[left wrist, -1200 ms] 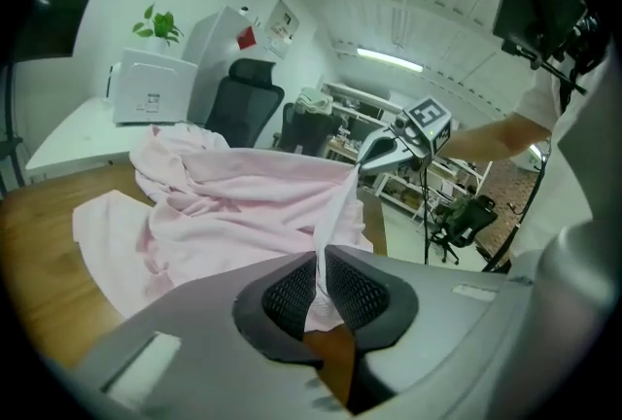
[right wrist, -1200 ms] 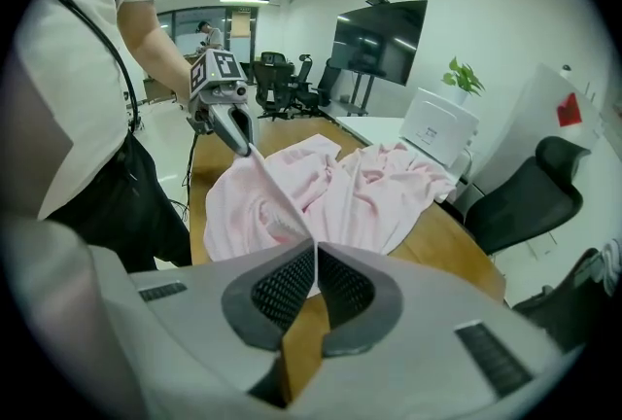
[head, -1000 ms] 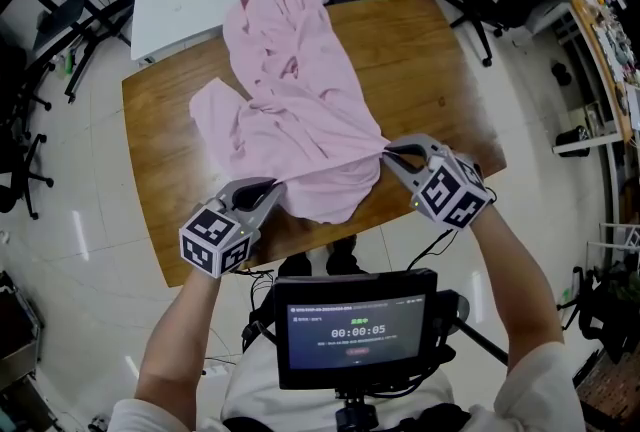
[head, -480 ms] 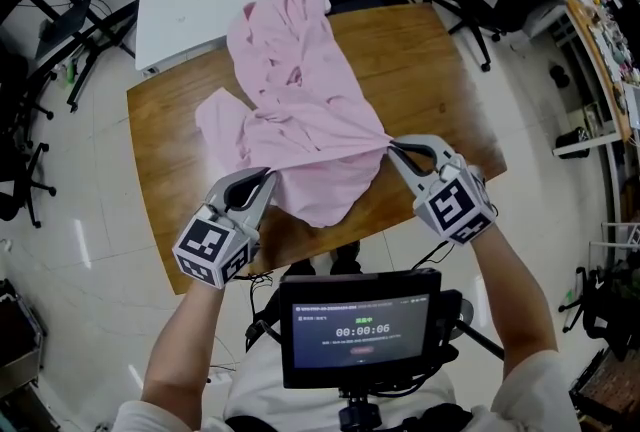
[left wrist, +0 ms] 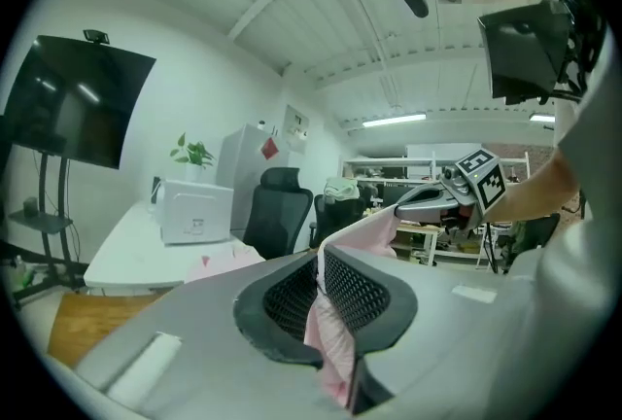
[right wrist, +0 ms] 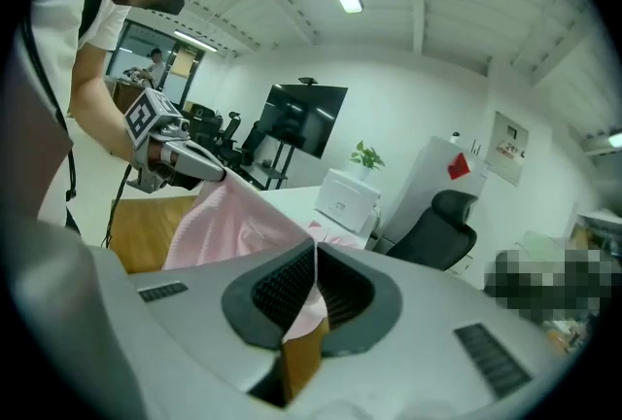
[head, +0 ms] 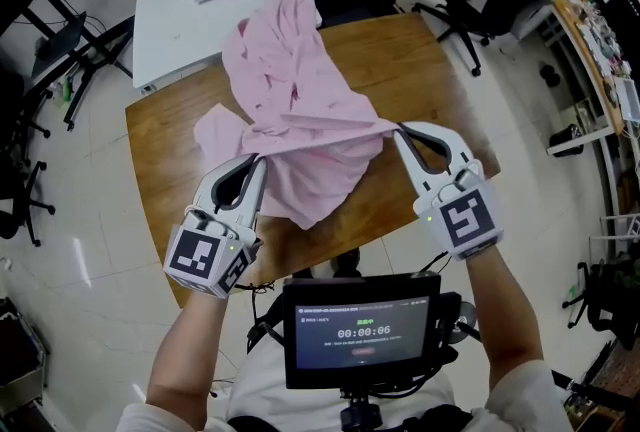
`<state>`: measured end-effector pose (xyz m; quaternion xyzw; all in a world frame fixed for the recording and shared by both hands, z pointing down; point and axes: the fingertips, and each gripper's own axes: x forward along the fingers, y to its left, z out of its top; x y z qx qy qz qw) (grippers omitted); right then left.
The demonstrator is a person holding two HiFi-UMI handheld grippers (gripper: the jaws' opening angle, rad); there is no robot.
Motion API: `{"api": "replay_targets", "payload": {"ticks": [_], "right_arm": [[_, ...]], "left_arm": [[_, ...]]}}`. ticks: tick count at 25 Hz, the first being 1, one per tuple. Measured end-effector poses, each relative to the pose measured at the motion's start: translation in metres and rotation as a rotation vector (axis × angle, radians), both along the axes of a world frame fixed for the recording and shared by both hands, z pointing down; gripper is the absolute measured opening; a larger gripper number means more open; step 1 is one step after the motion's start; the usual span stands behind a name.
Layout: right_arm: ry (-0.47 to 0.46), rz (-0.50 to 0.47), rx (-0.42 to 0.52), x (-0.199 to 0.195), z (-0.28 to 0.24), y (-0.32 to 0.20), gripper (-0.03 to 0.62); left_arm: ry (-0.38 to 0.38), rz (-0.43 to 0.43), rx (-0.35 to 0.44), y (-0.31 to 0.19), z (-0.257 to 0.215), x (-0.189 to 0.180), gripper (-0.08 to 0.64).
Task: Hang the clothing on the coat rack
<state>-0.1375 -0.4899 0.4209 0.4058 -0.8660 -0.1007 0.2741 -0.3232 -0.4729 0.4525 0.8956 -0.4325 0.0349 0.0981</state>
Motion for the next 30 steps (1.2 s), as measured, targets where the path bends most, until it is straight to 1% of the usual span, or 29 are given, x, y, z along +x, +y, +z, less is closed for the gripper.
{"api": "replay_targets", "payload": {"ticks": [5, 10, 14, 19, 23, 30], "right_arm": [[-0.072, 0.073, 0.066, 0.001, -0.036, 0.001, 0.008], [-0.13, 0.136, 0.147, 0.006, -0.072, 0.005, 0.008], [-0.153, 0.188, 0.19, 0.011, -0.093, 0.011, 0.008], [-0.177, 0.25, 0.243, 0.023, -0.115, 0.025, 0.008], [-0.195, 0.274, 0.312, 0.036, -0.136, 0.035, 0.008], [-0.224, 0.306, 0.387, 0.06, -0.172, 0.065, 0.008]], "left_arm": [[0.05, -0.014, 0.092, -0.011, -0.043, -0.002, 0.018], [0.106, 0.005, 0.184, -0.02, -0.088, 0.004, 0.018], [0.151, 0.035, 0.232, -0.026, -0.112, 0.008, 0.018], [0.196, 0.096, 0.282, -0.024, -0.14, 0.022, 0.018], [0.231, 0.139, 0.331, -0.02, -0.165, 0.035, 0.017], [0.267, 0.186, 0.407, -0.005, -0.204, 0.062, 0.017]]}}
